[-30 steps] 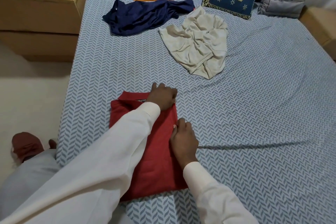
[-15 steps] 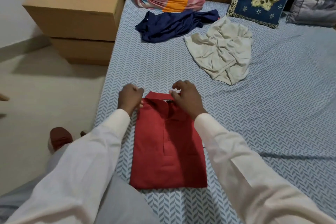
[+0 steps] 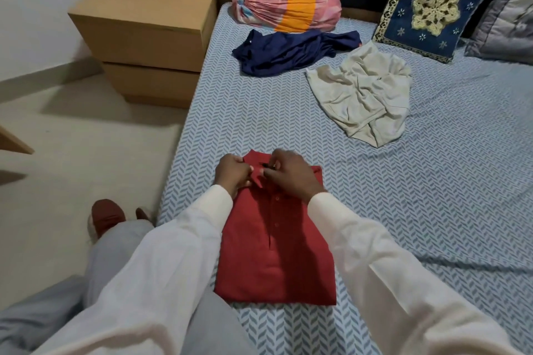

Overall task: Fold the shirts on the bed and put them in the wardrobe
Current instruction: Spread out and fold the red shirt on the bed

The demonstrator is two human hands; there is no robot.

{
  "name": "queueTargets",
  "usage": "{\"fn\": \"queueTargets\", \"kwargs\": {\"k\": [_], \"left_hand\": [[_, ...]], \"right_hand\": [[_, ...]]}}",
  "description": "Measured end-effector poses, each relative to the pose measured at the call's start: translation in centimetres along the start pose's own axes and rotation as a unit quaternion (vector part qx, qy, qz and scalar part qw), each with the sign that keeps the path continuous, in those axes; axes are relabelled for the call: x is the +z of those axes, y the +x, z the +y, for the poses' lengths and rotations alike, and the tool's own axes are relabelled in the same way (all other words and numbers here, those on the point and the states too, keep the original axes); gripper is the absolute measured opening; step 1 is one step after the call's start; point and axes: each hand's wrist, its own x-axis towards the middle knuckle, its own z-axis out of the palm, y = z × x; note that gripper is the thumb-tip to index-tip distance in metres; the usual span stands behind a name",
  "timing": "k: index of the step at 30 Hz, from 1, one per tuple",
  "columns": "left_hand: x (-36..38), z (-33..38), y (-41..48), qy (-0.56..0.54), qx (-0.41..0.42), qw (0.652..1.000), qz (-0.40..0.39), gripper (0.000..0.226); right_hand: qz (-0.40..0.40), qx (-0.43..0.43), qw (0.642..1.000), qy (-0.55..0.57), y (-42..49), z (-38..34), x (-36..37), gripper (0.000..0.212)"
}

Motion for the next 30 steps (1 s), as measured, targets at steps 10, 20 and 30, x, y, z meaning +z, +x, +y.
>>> {"fn": "queueTargets", "kwargs": {"k": [10, 20, 30], "left_hand": [[-2.7, -1.7, -0.1, 0.022, 0.108, 0.985, 0.135, 0.008], [-0.5, 0.9, 0.3, 0.276, 0.085, 0.957, 0.028, 0.039], [2.1, 4.2, 0.2, 0.512, 0.116, 0.849, 0.066, 0.037]], "right_hand": [[0.085, 0.129, 0.988, -0.017, 1.9, 1.5, -1.6, 0.035], [0.103, 0.234, 0.961, 0.109, 2.2, 4.2, -3.0, 0.014], [0.037, 0.083, 0.995, -0.044, 0.9, 3.9, -2.4, 0.021]]}}
